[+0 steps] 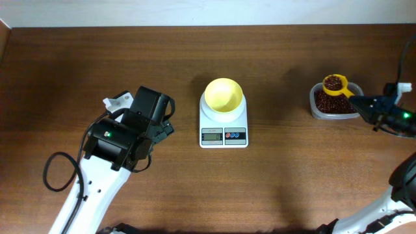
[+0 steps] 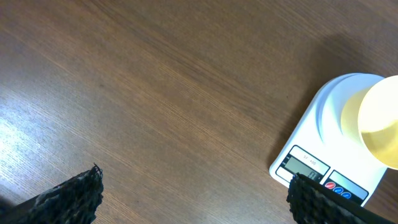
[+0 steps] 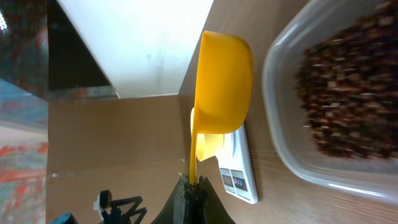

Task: Scoop item into bowl and weigh 50g on scale
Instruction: 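Drag the scoop through the red beans with the right gripper and lift, then carry the filled scoop with the right gripper over the yellow bowl and tip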

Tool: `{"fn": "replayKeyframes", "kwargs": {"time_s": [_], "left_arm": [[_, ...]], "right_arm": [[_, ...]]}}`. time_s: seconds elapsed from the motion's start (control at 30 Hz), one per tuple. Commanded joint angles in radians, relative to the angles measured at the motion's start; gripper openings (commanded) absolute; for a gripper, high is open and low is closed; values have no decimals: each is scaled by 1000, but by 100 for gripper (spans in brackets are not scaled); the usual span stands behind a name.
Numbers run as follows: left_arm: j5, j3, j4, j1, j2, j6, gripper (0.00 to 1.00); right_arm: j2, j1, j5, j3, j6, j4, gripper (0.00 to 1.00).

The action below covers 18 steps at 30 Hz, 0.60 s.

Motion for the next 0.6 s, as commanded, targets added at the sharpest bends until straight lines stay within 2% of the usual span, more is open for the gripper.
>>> {"fn": "replayKeyframes", "kwargs": {"time_s": [0.0,0.13,0.57], "left_arm": [[-10,1,-1,4,-12,1,99],[-10,1,-1,4,-12,1,99],[-10,1,-1,4,-12,1,99]], "right_arm": [[14,66,-59,-6,-18,-1,4],[14,159,-133,-6,-19,0,4],[14,481,-132,-6,-19,6,4]]}}
